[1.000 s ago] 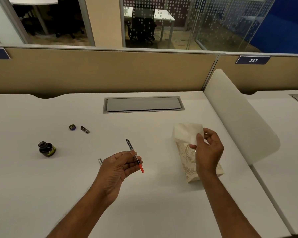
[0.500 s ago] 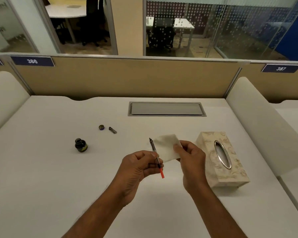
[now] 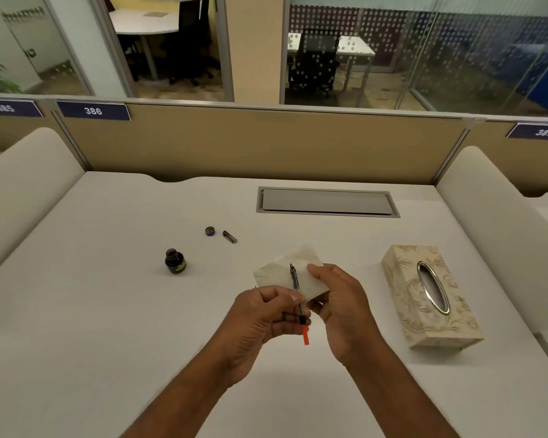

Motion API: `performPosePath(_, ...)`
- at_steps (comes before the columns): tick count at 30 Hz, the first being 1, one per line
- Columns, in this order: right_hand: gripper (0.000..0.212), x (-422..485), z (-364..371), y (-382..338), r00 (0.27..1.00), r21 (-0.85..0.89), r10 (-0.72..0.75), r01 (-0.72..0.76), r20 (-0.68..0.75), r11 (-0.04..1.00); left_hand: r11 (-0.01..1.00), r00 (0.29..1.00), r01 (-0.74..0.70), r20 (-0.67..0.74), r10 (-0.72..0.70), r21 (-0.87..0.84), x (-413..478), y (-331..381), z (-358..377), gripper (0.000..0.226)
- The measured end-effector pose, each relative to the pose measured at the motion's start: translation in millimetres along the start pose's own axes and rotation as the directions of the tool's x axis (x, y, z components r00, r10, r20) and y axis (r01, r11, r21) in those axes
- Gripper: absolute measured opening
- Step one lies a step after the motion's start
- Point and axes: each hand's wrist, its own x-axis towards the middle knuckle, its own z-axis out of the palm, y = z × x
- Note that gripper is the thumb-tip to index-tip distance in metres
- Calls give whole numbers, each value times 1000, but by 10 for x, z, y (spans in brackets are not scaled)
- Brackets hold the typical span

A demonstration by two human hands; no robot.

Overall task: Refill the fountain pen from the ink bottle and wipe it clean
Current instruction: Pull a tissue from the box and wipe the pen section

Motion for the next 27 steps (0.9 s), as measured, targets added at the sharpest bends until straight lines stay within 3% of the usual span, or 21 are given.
performPosePath(3, 14, -36, 20, 7, 997, 107, 72, -73, 14, 992, 1000, 1000, -7, 13, 7, 10, -41, 6, -38, 25)
performPosePath(13, 51, -147, 16, 47, 967, 285, 204, -241, 155, 928, 1000, 1000, -10, -12, 10, 27, -150, 29, -104, 25)
performPosePath(15, 48, -139, -11, 62, 948, 311, 243, -298, 203, 902, 999, 1000, -3, -18, 4, 32, -173, 28, -118, 25)
performPosePath(18, 37, -127, -43, 75, 916, 301, 280, -364, 286, 882, 999, 1000, 10, -27, -8, 44, -211, 21, -139, 25)
performPosePath(27, 45, -143, -37, 214, 838, 233, 328, -457, 436, 859, 997, 996, 70, -50, -68, 27, -329, -72, -198, 21)
